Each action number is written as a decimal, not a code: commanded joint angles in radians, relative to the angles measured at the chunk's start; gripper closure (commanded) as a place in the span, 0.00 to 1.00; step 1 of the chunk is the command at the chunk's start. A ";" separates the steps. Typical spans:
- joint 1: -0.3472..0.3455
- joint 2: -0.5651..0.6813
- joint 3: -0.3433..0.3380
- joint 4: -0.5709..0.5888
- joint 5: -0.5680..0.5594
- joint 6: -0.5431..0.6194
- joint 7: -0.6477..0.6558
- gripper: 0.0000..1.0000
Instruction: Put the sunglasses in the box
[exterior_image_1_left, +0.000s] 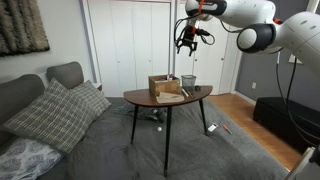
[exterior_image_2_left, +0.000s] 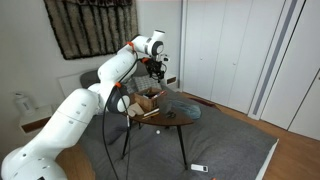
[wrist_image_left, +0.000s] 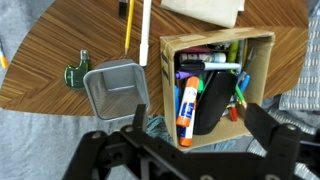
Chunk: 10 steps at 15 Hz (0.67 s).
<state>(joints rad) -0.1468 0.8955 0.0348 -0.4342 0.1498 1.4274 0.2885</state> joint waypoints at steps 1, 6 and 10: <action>0.008 -0.039 -0.023 -0.028 -0.060 -0.083 -0.179 0.00; 0.004 -0.052 -0.048 -0.009 -0.147 -0.118 -0.454 0.00; -0.002 -0.046 -0.042 -0.014 -0.125 -0.100 -0.425 0.00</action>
<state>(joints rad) -0.1490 0.8584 -0.0090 -0.4336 0.0259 1.3210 -0.1379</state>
